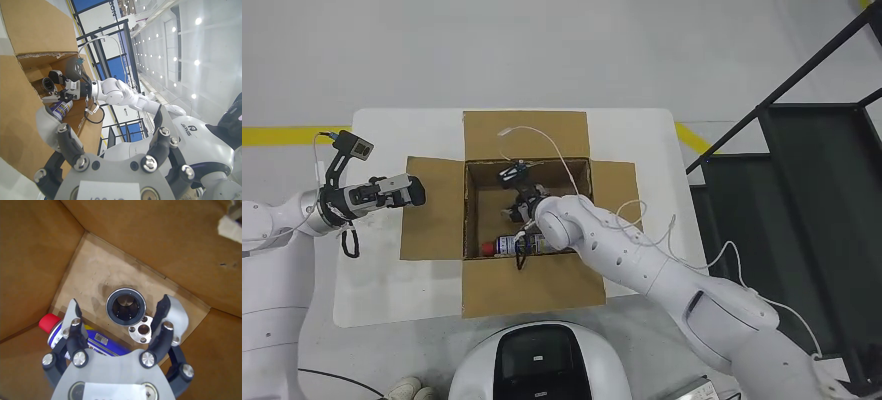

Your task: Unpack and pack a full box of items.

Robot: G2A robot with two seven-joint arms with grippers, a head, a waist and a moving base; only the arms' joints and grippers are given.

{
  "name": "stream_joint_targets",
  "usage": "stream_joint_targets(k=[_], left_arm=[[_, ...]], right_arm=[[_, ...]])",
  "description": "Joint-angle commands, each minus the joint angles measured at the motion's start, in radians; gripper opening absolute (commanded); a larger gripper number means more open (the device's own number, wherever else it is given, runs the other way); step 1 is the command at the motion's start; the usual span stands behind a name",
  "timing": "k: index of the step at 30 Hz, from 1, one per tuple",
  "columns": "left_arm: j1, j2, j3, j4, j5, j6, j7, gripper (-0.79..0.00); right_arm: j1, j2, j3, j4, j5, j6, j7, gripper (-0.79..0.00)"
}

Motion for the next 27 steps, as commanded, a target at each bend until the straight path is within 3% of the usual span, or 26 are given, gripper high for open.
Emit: stream_joint_targets(k=[1, 11, 19, 27], left_arm=[[0.000, 0.000, 0.000, 0.000, 0.000, 0.000, 0.000, 0.000], [0.000, 0.000, 0.000, 0.000, 0.000, 0.000, 0.000, 0.000], [0.000, 0.000, 0.000, 0.000, 0.000, 0.000, 0.000, 0.000], [0.000, 0.000, 0.000, 0.000, 0.000, 0.000, 0.000, 0.000]], right_arm=[[0.002, -0.007, 0.002, 0.015, -0.002, 0.000, -0.002, -0.785], [-0.022, -0.009, 0.040, -0.054, -0.067, 0.026, 0.015, -0.785], [-0.148, 0.070, 0.170, -0.337, -0.205, 0.000, 0.123, -0.785], [-0.353, 0.160, 0.380, -0.673, -0.302, -0.146, 0.243, -0.785]])
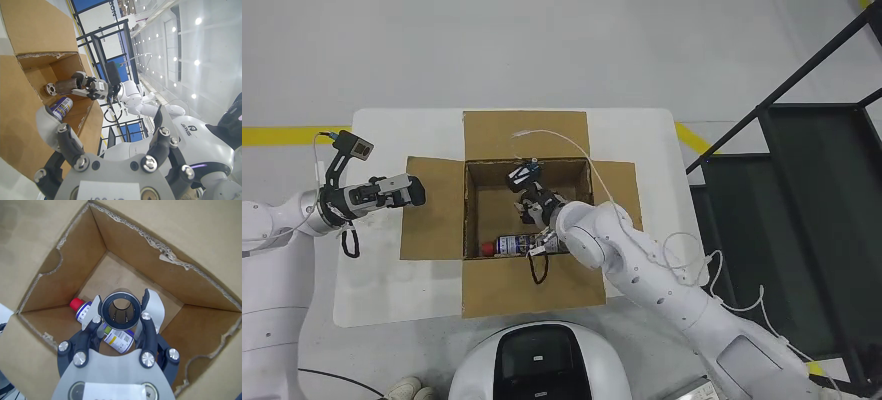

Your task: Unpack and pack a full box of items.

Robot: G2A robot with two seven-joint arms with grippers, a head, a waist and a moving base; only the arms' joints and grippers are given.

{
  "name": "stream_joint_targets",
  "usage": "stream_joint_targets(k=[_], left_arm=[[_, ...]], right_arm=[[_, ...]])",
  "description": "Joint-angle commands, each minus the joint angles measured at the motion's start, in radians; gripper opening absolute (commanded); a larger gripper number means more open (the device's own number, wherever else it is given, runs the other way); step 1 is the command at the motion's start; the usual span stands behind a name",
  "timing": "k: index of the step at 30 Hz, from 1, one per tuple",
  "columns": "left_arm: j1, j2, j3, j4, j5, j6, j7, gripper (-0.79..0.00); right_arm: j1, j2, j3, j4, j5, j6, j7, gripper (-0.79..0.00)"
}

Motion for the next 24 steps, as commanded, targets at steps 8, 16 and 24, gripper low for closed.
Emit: stream_joint_targets(k=[8, 16, 24], left_arm=[[0.000, 0.000, 0.000, 0.000, 0.000, 0.000, 0.000, 0.000], [0.000, 0.000, 0.000, 0.000, 0.000, 0.000, 0.000, 0.000], [0.000, 0.000, 0.000, 0.000, 0.000, 0.000, 0.000, 0.000]], right_arm=[[-0.183, 0.055, 0.202, -0.229, -0.052, -0.096, 0.052, -0.785], [-0.190, 0.057, 0.212, -0.232, -0.049, -0.097, 0.050, -0.785], [-0.190, 0.057, 0.212, -0.232, -0.049, -0.097, 0.050, -0.785]])
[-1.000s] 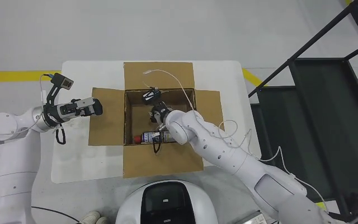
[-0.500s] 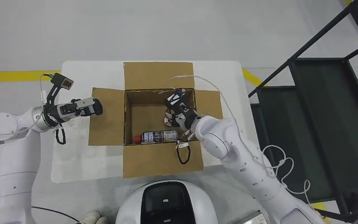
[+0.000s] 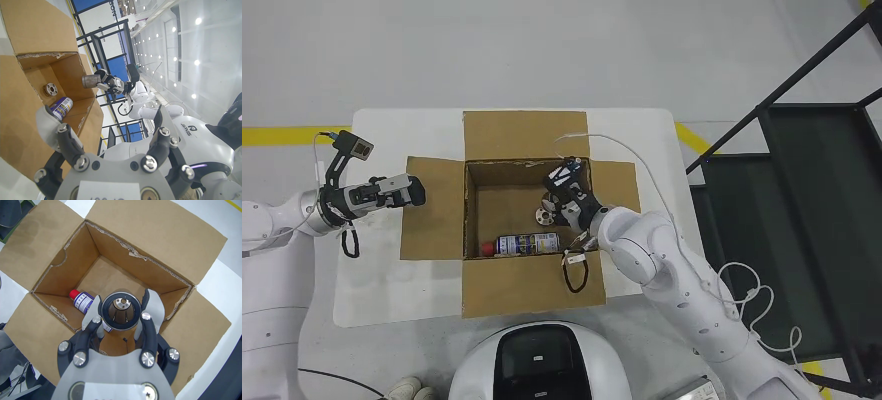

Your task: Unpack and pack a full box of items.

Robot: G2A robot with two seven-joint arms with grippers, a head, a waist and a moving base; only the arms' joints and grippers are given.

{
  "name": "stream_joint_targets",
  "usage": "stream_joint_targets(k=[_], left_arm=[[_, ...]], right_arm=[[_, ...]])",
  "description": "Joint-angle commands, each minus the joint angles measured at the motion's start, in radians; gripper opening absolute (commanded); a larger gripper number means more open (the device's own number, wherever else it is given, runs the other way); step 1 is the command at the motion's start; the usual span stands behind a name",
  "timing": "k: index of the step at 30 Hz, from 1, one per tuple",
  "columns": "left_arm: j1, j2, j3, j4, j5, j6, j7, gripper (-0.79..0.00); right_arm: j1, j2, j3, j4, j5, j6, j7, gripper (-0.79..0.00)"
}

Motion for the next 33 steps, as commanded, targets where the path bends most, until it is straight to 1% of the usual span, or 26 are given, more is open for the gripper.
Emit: stream_joint_targets(k=[1, 6, 8, 11, 14, 17, 21, 25, 27, 28, 33], left_arm=[[0.000, 0.000, 0.000, 0.000, 0.000, 0.000, 0.000, 0.000], [0.000, 0.000, 0.000, 0.000, 0.000, 0.000, 0.000, 0.000], [0.000, 0.000, 0.000, 0.000, 0.000, 0.000, 0.000, 0.000], [0.000, 0.000, 0.000, 0.000, 0.000, 0.000, 0.000, 0.000], [0.000, 0.000, 0.000, 0.000, 0.000, 0.000, 0.000, 0.000], [0.000, 0.000, 0.000, 0.000, 0.000, 0.000, 0.000, 0.000], [0.000, 0.000, 0.000, 0.000, 0.000, 0.000, 0.000, 0.000], [0.000, 0.000, 0.000, 0.000, 0.000, 0.000, 0.000, 0.000], [0.000, 0.000, 0.000, 0.000, 0.000, 0.000, 0.000, 0.000], [0.000, 0.000, 0.000, 0.000, 0.000, 0.000, 0.000, 0.000], [0.000, 0.000, 0.000, 0.000, 0.000, 0.000, 0.000, 0.000]], right_arm=[[0.000, 0.000, 0.000, 0.000, 0.000, 0.000, 0.000, -0.785], [-0.004, 0.000, 0.003, -0.001, 0.002, -0.001, -0.009, -0.785], [-0.014, 0.005, 0.039, -0.017, 0.071, -0.039, 0.027, -0.785], [-0.042, 0.024, 0.152, -0.100, 0.116, -0.109, 0.103, -0.785], [-0.099, 0.044, 0.287, -0.179, 0.136, -0.165, 0.156, -0.785], [-0.151, 0.060, 0.427, -0.203, 0.179, -0.215, 0.180, -0.785], [-0.182, 0.073, 0.571, -0.143, 0.237, -0.238, 0.178, -0.785], [-0.179, 0.084, 0.654, -0.039, 0.263, -0.272, 0.149, -0.785], [-0.170, 0.087, 0.661, 0.023, 0.224, -0.274, 0.125, -0.785], [-0.164, 0.087, 0.658, 0.050, 0.232, -0.272, 0.117, -0.785], [-0.094, 0.092, 0.614, 0.243, 0.179, -0.284, 0.067, -0.785]])
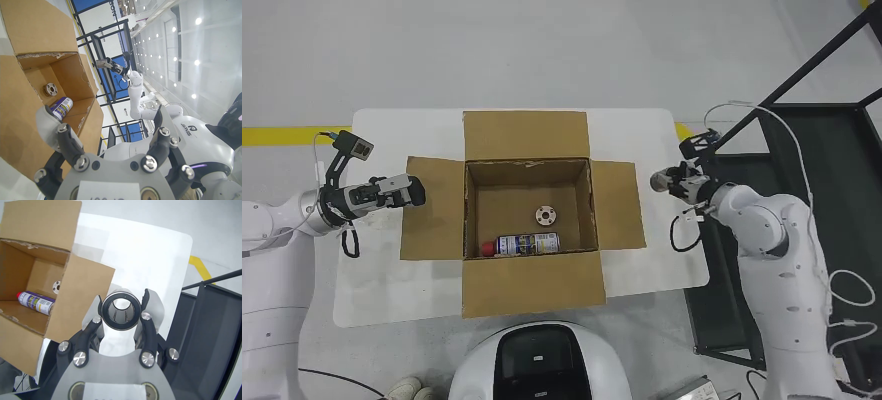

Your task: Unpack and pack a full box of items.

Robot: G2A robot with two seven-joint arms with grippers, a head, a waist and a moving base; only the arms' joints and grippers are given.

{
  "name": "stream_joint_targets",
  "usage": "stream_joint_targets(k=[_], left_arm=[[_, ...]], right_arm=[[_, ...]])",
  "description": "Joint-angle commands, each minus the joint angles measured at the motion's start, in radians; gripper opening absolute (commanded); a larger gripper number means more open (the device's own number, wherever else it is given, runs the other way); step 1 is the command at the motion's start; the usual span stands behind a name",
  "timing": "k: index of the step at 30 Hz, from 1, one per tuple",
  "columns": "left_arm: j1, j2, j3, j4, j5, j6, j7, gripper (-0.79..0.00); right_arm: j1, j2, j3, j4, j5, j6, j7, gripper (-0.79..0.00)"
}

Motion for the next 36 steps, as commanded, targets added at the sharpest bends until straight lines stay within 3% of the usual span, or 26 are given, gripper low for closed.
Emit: stream_joint_targets(k=[1, 11, 17, 33, 35, 36], left_arm=[[0.000, 0.000, 0.000, 0.000, 0.000, 0.000, 0.000, 0.000], [0.000, 0.000, 0.000, 0.000, 0.000, 0.000, 0.000, 0.000], [0.000, 0.000, 0.000, 0.000, 0.000, 0.000, 0.000, 0.000], [0.000, 0.000, 0.000, 0.000, 0.000, 0.000, 0.000, 0.000], [0.000, 0.000, 0.000, 0.000, 0.000, 0.000, 0.000, 0.000], [0.000, 0.000, 0.000, 0.000, 0.000, 0.000, 0.000, 0.000]], right_arm=[[0.031, 0.001, -0.024, 0.082, -0.021, -0.003, -0.019, -0.785], [0.203, -0.008, -0.168, 0.418, -0.178, 0.071, -0.126, -0.785], [0.300, -0.018, -0.219, 0.586, -0.170, 0.103, -0.175, -0.785], [0.430, -0.046, -0.322, 0.811, -0.159, 0.159, -0.283, -0.785], [0.435, -0.048, -0.326, 0.822, -0.149, 0.166, -0.290, -0.613], [0.438, -0.049, -0.328, 0.826, -0.147, 0.167, -0.290, -0.366]])
